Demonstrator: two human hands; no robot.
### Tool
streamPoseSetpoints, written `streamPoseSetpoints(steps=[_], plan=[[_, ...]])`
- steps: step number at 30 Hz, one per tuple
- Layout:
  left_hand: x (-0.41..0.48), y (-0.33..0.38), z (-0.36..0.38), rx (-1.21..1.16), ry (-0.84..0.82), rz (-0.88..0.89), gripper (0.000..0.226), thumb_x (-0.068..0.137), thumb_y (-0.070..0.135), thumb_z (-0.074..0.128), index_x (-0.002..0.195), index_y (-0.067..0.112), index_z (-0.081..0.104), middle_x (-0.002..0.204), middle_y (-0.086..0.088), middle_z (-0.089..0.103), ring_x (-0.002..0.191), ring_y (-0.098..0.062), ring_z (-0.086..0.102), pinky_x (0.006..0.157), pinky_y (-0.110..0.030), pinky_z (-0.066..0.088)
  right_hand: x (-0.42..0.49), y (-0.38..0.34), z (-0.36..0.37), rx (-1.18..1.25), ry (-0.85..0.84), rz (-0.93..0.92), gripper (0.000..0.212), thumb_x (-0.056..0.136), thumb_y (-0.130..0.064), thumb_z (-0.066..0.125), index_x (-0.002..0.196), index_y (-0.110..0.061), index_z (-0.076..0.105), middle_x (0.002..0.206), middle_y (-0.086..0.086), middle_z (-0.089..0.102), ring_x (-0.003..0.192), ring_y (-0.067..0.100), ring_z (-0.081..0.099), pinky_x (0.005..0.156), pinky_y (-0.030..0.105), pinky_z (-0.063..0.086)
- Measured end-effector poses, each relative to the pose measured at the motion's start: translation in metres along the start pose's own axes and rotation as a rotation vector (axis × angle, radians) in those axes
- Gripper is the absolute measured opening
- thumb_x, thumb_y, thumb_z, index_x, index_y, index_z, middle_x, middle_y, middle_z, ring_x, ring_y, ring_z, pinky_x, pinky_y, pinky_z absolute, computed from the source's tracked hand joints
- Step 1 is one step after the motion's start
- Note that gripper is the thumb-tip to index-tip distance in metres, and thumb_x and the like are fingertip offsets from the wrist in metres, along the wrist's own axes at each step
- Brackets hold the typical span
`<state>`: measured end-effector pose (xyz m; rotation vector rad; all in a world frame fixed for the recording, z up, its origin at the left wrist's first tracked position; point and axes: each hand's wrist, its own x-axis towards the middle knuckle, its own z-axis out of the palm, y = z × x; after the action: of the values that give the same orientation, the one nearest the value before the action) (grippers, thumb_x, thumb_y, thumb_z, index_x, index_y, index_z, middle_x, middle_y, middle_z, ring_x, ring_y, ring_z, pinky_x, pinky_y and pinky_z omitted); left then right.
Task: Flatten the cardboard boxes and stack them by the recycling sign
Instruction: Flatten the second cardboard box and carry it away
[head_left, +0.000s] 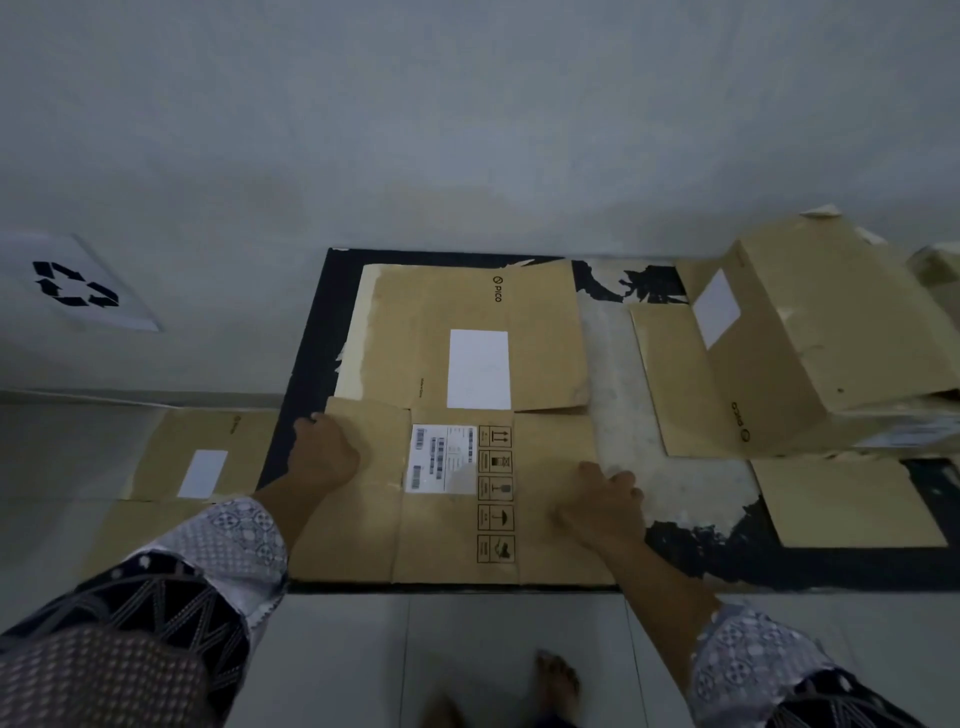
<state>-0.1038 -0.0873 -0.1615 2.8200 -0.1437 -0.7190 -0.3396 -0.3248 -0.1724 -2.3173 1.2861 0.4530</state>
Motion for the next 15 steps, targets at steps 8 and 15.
streamPoseSetpoints(steps=[8, 15], plan=[[-0.001, -0.009, 0.02, 0.155, -0.143, -0.133, 0.068, 0.087, 0.041, 0.056, 0.142, 0.005, 0.04, 0.151, -0.018, 0.018, 0.137, -0.038, 0.022, 0.114, -0.05, 0.026, 0.009, -0.001, 0.009, -0.172, -0.001, 0.006, 0.08, 0.086, -0.05, 0.06, 0.15, -0.034, 0.014, 0.135, 0.015, 0.023, 0.118, 0.033, 0.036, 0.092, 0.041, 0.044], [0.014, 0.016, 0.022, 0.035, -0.058, -0.284, 0.068, 0.083, 0.05, 0.059, 0.135, 0.007, 0.051, 0.15, -0.015, 0.028, 0.138, -0.036, 0.023, 0.11, -0.05, 0.028, 0.022, -0.003, 0.003, -0.203, 0.029, -0.032, 0.06, 0.084, -0.048, 0.059, 0.135, -0.024, 0.036, 0.129, 0.01, 0.031, 0.113, 0.028, 0.038, 0.092, 0.039, 0.043]])
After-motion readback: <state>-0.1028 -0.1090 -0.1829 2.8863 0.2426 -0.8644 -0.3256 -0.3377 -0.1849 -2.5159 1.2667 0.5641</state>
